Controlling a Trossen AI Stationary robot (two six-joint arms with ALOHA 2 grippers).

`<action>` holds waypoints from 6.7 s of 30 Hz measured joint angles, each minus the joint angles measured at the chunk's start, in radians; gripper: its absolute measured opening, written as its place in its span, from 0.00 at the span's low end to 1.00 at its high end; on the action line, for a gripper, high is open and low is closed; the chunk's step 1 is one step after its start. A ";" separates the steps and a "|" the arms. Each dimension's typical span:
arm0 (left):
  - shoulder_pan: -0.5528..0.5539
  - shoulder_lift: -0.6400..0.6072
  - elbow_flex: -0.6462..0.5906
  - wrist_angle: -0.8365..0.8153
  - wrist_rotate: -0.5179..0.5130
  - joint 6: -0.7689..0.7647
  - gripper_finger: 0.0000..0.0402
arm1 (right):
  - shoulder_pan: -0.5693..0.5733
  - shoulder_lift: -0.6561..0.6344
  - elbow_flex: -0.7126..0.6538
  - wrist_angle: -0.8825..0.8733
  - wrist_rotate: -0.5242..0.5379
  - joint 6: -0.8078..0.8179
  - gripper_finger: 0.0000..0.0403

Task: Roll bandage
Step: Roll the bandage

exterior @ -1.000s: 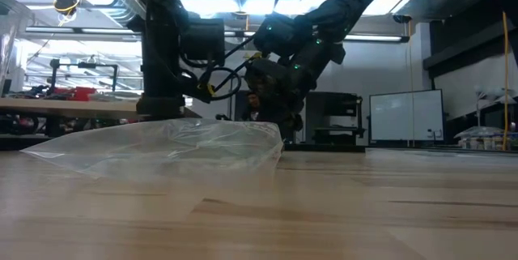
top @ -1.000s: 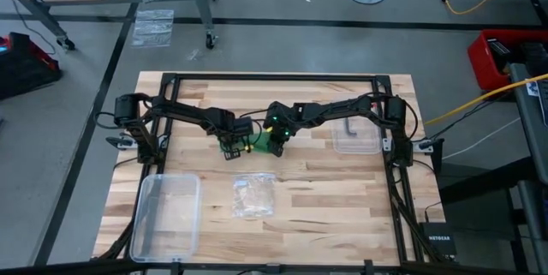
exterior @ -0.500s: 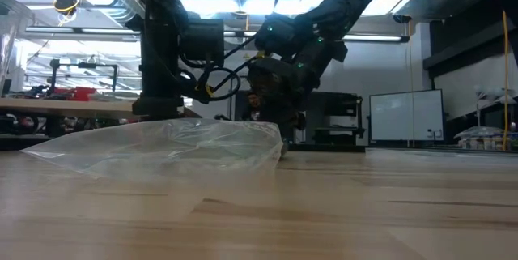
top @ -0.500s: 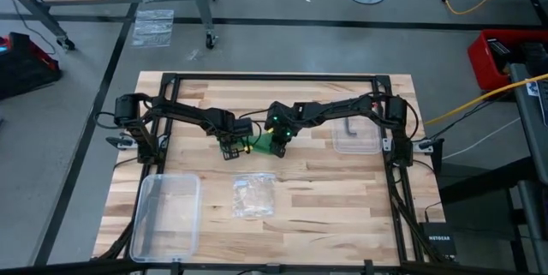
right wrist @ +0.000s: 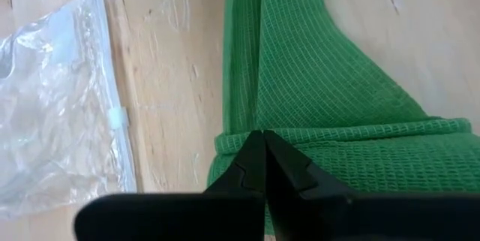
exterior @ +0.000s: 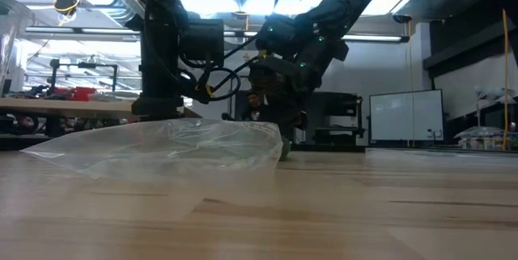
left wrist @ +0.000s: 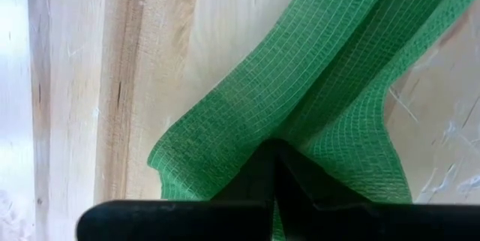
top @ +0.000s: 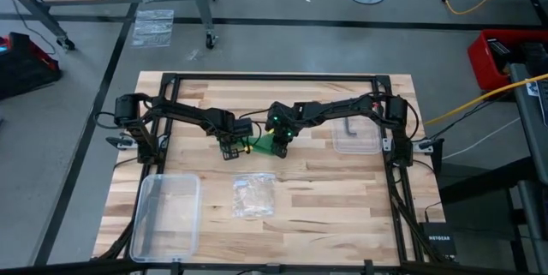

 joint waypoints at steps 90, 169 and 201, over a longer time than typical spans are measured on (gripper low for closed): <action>-0.054 -0.206 0.043 -0.216 -0.031 -0.099 0.00 | -0.065 -0.215 0.016 -0.292 0.172 -0.097 0.00; -0.026 -0.209 -0.193 -0.057 0.011 -0.188 0.00 | -0.045 -0.093 -0.177 0.509 0.169 0.237 0.00; -0.026 -0.208 -0.193 -0.088 0.003 -0.163 0.00 | -0.006 -0.099 -0.176 0.348 0.309 0.229 0.00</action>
